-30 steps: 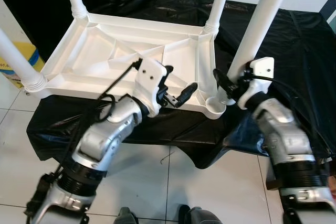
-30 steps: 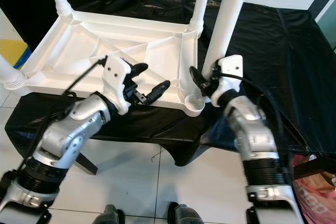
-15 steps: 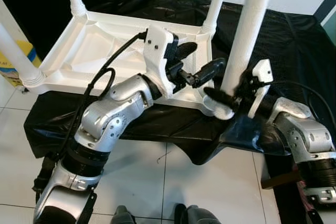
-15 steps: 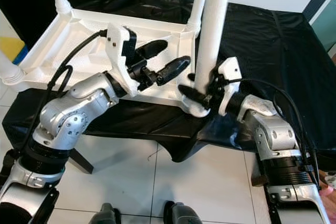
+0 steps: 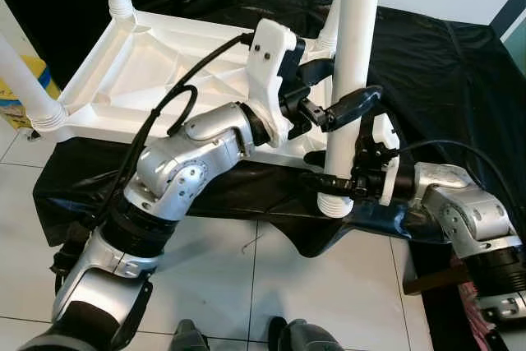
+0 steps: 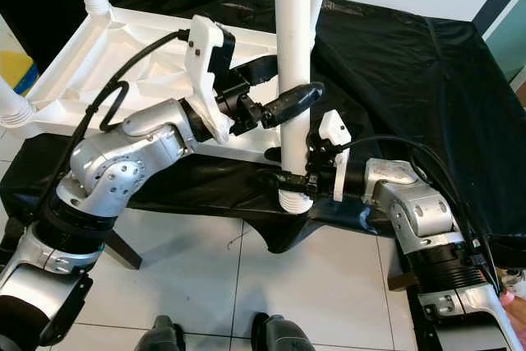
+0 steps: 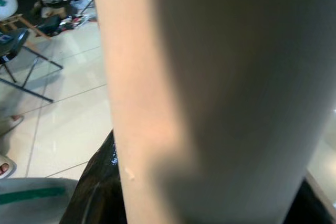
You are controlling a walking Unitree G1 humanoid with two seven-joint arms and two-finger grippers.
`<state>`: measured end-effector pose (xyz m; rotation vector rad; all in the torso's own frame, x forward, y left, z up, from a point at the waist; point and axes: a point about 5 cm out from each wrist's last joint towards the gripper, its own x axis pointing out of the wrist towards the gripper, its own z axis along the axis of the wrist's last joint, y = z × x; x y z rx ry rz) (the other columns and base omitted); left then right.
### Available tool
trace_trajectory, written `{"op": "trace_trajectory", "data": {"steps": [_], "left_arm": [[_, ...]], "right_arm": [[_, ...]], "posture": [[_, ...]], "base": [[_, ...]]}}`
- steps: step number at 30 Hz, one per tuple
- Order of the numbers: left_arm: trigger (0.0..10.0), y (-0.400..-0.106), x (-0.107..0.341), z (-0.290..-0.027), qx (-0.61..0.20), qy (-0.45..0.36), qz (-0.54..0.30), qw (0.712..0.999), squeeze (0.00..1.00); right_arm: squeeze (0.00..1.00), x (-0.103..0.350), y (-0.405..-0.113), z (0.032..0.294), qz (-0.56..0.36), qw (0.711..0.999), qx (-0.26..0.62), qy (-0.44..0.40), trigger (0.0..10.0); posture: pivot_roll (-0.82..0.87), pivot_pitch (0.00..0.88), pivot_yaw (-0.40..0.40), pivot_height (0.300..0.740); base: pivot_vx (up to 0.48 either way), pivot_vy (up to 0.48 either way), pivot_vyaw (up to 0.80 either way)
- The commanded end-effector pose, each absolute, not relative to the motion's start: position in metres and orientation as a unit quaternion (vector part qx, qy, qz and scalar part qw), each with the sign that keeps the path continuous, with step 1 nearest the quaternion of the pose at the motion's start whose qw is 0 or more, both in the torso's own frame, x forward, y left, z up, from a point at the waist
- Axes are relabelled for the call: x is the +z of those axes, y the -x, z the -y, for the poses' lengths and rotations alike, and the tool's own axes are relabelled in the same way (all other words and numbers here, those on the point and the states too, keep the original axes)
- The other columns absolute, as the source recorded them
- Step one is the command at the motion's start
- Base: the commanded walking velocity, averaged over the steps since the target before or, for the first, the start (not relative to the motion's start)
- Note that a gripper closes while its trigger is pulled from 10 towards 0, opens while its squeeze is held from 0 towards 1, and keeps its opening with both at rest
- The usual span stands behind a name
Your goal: Building children table
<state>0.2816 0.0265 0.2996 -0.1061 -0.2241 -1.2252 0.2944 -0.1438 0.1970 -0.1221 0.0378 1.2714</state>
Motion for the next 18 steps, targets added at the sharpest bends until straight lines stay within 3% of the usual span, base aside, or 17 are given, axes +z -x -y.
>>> {"op": "trace_trajectory", "data": {"steps": [1, 13, 14, 16, 17, 18], "left_arm": [[10.0, -0.25, 0.304, -0.022, -0.803, 0.024, 0.121, 0.583, 0.0], [10.0, -0.252, 0.316, -0.024, -0.812, 0.062, 0.112, 0.57, 0.0], [3.8, -0.252, 0.315, -0.025, -0.813, 0.066, 0.101, 0.569, 0.0], [3.8, -0.252, 0.315, -0.025, -0.813, 0.066, 0.101, 0.569, 0.0], [0.0, -0.253, 0.315, -0.025, -0.814, 0.069, 0.094, 0.568, 0.0], [0.0, -0.253, 0.315, -0.025, -0.814, 0.069, 0.094, 0.568, 0.0]], "right_arm": [[0.0, 0.199, -0.292, 0.14, -0.022, 0.783, 0.619, 0.059, 10.0], [0.0, 0.199, -0.288, 0.139, -0.036, 0.753, 0.654, 0.067, 10.0], [0.0, 0.199, -0.289, 0.14, -0.037, 0.752, 0.655, 0.069, 10.0], [0.0, 0.199, -0.289, 0.14, -0.037, 0.752, 0.655, 0.069, 10.0], [0.0, 0.2, -0.29, 0.14, -0.038, 0.751, 0.656, 0.071, 10.0], [0.0, 0.2, -0.29, 0.14, -0.038, 0.751, 0.656, 0.071, 10.0]], "posture": [[0.07, 0.144, -0.146, 0.74], [0.08, 0.145, -0.153, 0.74], [0.08, 0.144, -0.156, 0.74], [0.08, 0.144, -0.156, 0.74], [0.08, 0.144, -0.156, 0.74], [0.08, 0.144, -0.156, 0.74]], "base": [[0.0, 0.0, 0.0], [0.0, 0.0, 0.0], [0.0, 0.0, 0.0], [0.0, 0.0, 0.0], [0.0, 0.0, 0.0], [0.0, 0.0, 0.0]]}}
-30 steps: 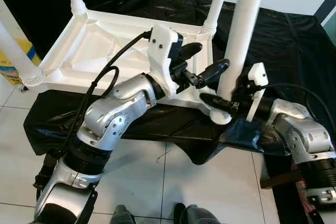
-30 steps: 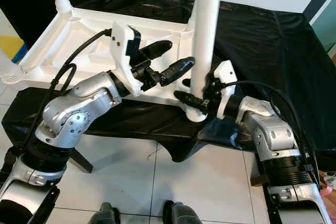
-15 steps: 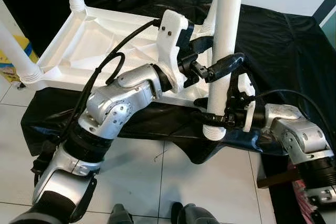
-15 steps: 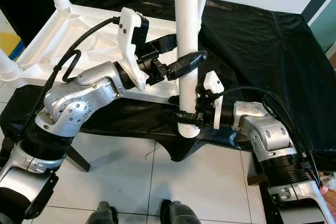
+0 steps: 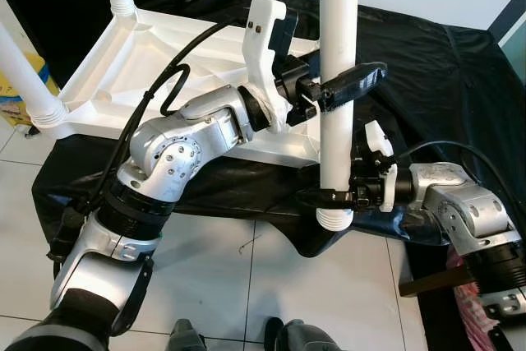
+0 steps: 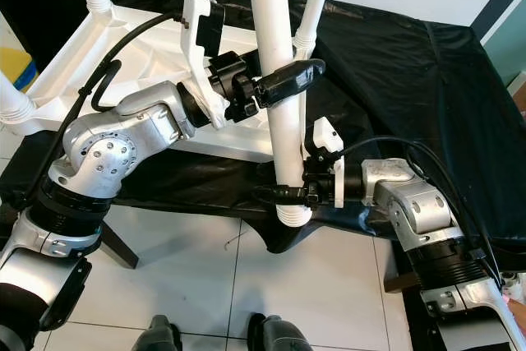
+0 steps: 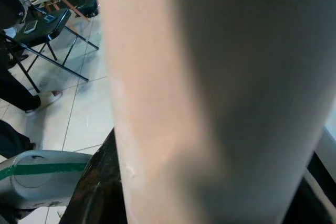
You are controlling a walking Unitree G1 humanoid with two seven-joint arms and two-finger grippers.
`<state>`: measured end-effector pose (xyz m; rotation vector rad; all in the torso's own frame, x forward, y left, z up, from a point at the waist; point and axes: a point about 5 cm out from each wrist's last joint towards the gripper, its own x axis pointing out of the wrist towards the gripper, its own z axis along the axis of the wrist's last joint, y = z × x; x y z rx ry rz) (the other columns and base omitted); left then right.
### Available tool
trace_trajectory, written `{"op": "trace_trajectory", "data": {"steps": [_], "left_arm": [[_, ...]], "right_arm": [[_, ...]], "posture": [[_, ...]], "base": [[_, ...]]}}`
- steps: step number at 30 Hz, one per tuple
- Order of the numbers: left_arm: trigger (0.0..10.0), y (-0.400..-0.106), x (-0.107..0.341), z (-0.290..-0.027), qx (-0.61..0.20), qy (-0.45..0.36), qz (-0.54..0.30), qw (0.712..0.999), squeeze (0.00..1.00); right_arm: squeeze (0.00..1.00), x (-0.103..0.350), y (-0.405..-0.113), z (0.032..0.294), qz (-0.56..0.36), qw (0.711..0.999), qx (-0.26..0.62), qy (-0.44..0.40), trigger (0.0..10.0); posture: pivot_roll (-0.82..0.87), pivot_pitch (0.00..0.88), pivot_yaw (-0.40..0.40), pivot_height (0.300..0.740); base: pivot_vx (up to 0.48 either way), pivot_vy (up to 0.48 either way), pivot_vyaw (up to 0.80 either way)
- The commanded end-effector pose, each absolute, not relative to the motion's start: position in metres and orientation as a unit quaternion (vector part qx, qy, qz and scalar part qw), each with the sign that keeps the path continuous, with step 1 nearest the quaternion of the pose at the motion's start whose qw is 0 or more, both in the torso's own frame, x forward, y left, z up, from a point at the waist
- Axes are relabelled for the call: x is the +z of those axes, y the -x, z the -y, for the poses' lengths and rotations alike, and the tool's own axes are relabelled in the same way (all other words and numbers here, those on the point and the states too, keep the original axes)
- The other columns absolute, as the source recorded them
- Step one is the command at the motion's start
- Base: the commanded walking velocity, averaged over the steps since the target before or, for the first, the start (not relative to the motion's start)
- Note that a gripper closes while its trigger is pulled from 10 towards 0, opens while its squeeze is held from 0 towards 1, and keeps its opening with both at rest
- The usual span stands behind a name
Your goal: Building children table
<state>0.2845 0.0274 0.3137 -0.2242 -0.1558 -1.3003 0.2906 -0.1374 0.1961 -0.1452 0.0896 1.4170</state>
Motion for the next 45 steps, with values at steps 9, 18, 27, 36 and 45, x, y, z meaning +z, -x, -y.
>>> {"op": "trace_trajectory", "data": {"steps": [9, 18, 27, 36, 45], "left_arm": [[0.0, -0.254, 0.32, -0.033, -0.819, 0.076, 0.083, 0.562, 0.0], [0.0, -0.258, 0.316, -0.03, -0.802, 0.063, 0.083, 0.588, 0.0], [10.0, -0.278, 0.311, -0.026, -0.764, 0.04, 0.081, 0.638, 0.0], [10.0, -0.311, 0.317, -0.029, -0.645, 0.006, 0.072, 0.761, 0.0], [10.0, -0.329, 0.33, -0.039, -0.528, -0.028, 0.085, 0.844, 0.0]], "right_arm": [[0.0, 0.203, -0.295, 0.139, -0.043, 0.743, 0.664, 0.071, 10.0], [0.0, 0.203, -0.297, 0.139, -0.038, 0.752, 0.655, 0.065, 10.0], [1.0, 0.205, -0.3, 0.139, -0.026, 0.773, 0.633, 0.045, 10.0], [1.0, 0.212, -0.306, 0.136, 0.014, 0.823, 0.567, 0.024, 10.0], [0.0, 0.211, -0.305, 0.117, 0.055, 0.897, 0.438, 0.024, 10.0]], "posture": [[0.09, 0.135, -0.162, 0.74], [0.09, 0.127, -0.156, 0.74], [0.09, 0.113, -0.147, 0.74], [0.08, 0.104, -0.131, 0.74], [0.09, 0.098, -0.126, 0.74]], "base": [[0.0, 0.0, 0.0], [0.0, 0.0, 0.0], [0.0, 0.0, 0.0], [0.0, 0.0, 0.0], [0.0, 0.0, 0.0]]}}
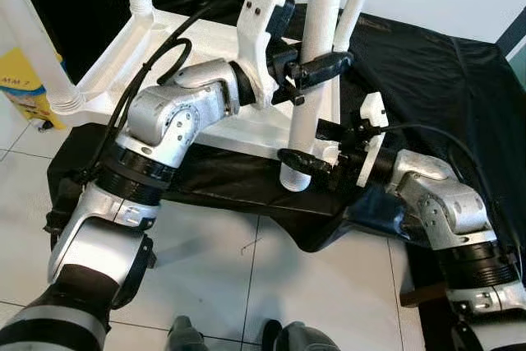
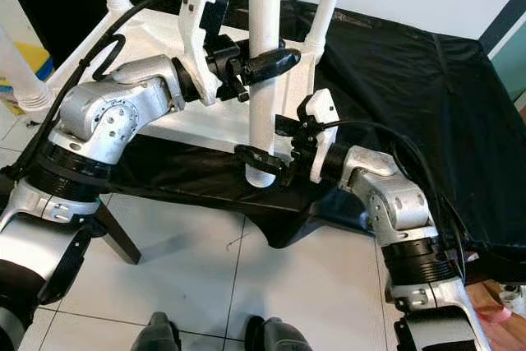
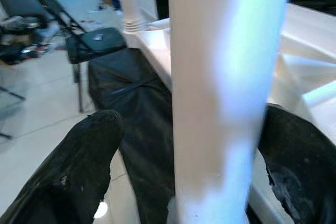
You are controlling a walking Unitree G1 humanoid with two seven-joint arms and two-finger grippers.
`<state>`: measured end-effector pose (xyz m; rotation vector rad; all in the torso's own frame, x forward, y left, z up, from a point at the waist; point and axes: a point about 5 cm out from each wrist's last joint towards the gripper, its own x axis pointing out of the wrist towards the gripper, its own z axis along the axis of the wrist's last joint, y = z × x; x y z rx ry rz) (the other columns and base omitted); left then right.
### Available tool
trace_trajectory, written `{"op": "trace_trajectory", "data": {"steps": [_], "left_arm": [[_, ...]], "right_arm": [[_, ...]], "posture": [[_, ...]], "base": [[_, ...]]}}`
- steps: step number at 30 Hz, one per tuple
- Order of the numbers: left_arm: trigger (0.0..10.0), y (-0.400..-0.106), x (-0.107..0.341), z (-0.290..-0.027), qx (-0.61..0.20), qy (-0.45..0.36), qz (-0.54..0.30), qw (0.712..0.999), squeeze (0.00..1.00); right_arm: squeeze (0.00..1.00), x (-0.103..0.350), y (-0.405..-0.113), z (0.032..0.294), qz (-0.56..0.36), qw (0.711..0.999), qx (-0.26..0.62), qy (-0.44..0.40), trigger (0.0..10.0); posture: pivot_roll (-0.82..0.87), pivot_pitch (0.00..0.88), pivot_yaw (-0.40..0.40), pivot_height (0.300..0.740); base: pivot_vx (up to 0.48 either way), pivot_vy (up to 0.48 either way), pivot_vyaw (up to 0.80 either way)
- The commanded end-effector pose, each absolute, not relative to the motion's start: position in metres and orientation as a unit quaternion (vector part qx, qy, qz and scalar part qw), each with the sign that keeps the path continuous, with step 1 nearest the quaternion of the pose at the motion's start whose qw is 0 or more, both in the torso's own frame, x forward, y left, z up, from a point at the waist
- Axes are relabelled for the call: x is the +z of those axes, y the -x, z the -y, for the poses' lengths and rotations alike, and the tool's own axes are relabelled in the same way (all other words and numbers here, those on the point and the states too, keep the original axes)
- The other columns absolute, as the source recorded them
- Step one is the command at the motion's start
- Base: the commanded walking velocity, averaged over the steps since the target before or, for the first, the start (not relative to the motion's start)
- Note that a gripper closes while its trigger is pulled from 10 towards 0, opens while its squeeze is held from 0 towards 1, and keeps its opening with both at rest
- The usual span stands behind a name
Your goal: Building children table
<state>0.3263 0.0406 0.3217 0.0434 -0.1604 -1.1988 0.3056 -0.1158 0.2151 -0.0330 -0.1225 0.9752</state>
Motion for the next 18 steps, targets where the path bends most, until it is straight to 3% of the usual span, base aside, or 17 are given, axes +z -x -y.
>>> {"op": "trace_trajectory", "data": {"steps": [1, 3, 12, 18], "left_arm": [[10.0, -0.329, 0.33, -0.039, -0.528, -0.028, 0.085, 0.844, 0.0], [10.0, -0.328, 0.336, -0.036, -0.512, -0.014, 0.093, 0.854, 0.0], [10.0, -0.321, 0.348, -0.025, -0.5, -0.008, 0.126, 0.857, 0.0], [10.0, -0.308, 0.361, -0.004, -0.506, 0.032, 0.153, 0.848, 0.0]], "right_arm": [[0.0, 0.211, -0.305, 0.117, 0.055, 0.897, 0.438, 0.024, 10.0], [0.0, 0.205, -0.306, 0.108, 0.061, 0.921, 0.385, 0.025, 10.0], [0.0, 0.198, -0.308, 0.089, 0.062, 0.948, 0.31, 0.016, 10.0], [0.0, 0.199, -0.313, 0.07, 0.08, 0.97, 0.229, 0.01, 10.0]], "posture": [[0.09, 0.098, -0.126, 0.74], [0.09, 0.096, -0.128, 0.74], [0.08, 0.099, -0.122, 0.74], [0.08, 0.107, -0.108, 0.74]], "base": [[0.0, 0.0, 0.0], [0.0, 0.0, 0.0], [0.0, 0.0, 0.0], [0.0, 0.0, 0.0]]}}
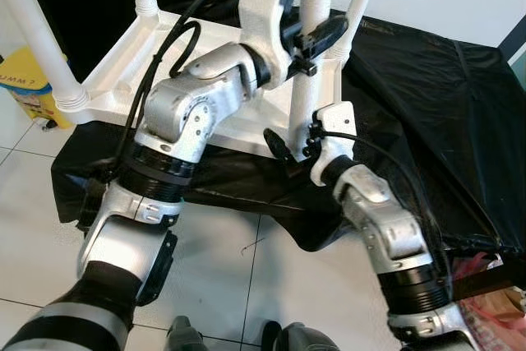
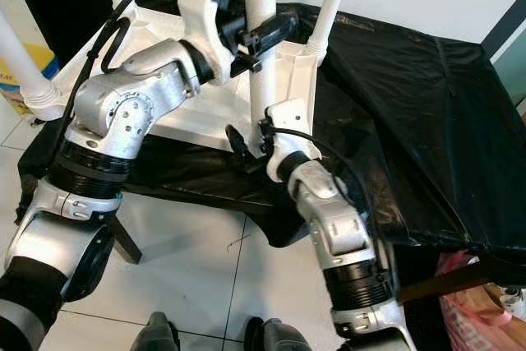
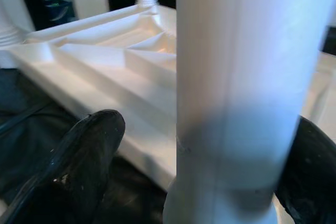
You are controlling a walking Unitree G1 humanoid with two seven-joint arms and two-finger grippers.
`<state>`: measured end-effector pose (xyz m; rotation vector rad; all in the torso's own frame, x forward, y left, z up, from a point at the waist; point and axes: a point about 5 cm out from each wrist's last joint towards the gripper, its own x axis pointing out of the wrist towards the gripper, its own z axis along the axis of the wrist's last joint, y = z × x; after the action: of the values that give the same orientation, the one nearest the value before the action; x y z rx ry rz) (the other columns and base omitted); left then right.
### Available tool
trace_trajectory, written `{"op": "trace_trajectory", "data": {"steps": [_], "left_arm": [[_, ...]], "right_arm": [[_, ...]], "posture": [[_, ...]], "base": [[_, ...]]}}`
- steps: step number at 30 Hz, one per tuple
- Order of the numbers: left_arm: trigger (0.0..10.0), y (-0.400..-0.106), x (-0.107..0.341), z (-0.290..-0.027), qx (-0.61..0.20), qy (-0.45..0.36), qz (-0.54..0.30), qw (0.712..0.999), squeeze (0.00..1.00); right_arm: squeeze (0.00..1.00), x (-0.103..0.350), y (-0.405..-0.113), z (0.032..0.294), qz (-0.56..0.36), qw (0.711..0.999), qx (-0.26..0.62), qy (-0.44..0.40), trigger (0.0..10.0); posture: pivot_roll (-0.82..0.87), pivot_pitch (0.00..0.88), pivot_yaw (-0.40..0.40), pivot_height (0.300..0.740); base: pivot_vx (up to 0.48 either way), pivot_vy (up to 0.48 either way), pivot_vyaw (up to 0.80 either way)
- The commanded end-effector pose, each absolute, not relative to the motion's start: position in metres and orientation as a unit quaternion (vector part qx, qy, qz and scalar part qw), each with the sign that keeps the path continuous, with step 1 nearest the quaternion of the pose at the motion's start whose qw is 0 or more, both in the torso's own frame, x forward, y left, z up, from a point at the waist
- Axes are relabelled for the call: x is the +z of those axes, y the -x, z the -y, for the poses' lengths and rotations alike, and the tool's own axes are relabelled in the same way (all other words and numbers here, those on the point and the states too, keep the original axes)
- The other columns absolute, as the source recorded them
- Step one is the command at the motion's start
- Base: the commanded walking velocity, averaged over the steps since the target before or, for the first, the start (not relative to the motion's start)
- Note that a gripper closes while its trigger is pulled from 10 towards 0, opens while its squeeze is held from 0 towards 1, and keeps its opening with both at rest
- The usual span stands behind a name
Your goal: Building children table
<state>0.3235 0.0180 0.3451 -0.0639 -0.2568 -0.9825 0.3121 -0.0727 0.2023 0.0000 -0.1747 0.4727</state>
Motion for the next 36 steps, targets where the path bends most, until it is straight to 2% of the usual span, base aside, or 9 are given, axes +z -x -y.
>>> {"op": "trace_trajectory", "data": {"steps": [1, 9, 22, 23, 24, 25, 26, 28, 36], "left_arm": [[10.0, -0.308, 0.361, -0.004, -0.506, 0.032, 0.153, 0.848, 0.0], [10.0, -0.302, 0.36, 0.006, -0.514, 0.036, 0.151, 0.843, 0.0], [10.0, -0.299, 0.354, 0.013, -0.507, 0.038, 0.141, 0.849, 0.0], [10.0, -0.299, 0.353, 0.014, -0.507, 0.038, 0.14, 0.849, 0.0], [10.0, -0.299, 0.353, 0.014, -0.507, 0.038, 0.14, 0.849, 0.0], [10.0, -0.3, 0.353, 0.014, -0.507, 0.038, 0.139, 0.85, 0.0], [10.0, -0.3, 0.352, 0.015, -0.506, 0.039, 0.138, 0.85, 0.0], [10.0, -0.3, 0.352, 0.015, -0.506, 0.039, 0.137, 0.851, 0.0], [10.0, -0.299, 0.353, 0.015, -0.506, 0.039, 0.139, 0.851, 0.0]], "right_arm": [[0.0, 0.199, -0.313, 0.07, 0.08, 0.97, 0.229, 0.01, 10.0], [0.0, 0.214, -0.328, 0.077, 0.109, 0.975, 0.191, 0.027, 10.0], [0.0, 0.227, -0.329, 0.075, 0.141, 0.975, 0.167, 0.032, 10.0], [0.0, 0.227, -0.329, 0.075, 0.142, 0.975, 0.167, 0.032, 7.0], [0.0, 0.227, -0.329, 0.075, 0.142, 0.975, 0.167, 0.032, 7.0], [0.0, 0.226, -0.329, 0.075, 0.142, 0.975, 0.168, 0.034, 2.9], [0.0, 0.225, -0.329, 0.075, 0.142, 0.975, 0.168, 0.033, 0.6], [0.0, 0.225, -0.329, 0.075, 0.14, 0.975, 0.169, 0.032, 0.0], [0.0, 0.221, -0.327, 0.076, 0.136, 0.976, 0.168, 0.034, 0.0]], "posture": [[0.08, 0.107, -0.108, 0.74], [0.08, 0.115, -0.111, 0.74], [0.08, 0.131, -0.12, 0.74], [0.08, 0.133, -0.12, 0.74], [0.08, 0.133, -0.12, 0.74], [0.08, 0.134, -0.119, 0.74], [0.07, 0.136, -0.118, 0.74], [0.07, 0.136, -0.118, 0.74], [0.07, 0.139, -0.114, 0.74]], "base": [[0.0, 0.0, 0.0], [0.0, 0.0, 0.0], [0.0, 0.0, 0.0], [0.0, 0.0, 0.0], [0.0, 0.0, 0.0], [0.0, 0.0, 0.0], [0.0, 0.0, 0.0], [0.0, 0.0, 0.0], [0.0, 0.0, 0.0]]}}
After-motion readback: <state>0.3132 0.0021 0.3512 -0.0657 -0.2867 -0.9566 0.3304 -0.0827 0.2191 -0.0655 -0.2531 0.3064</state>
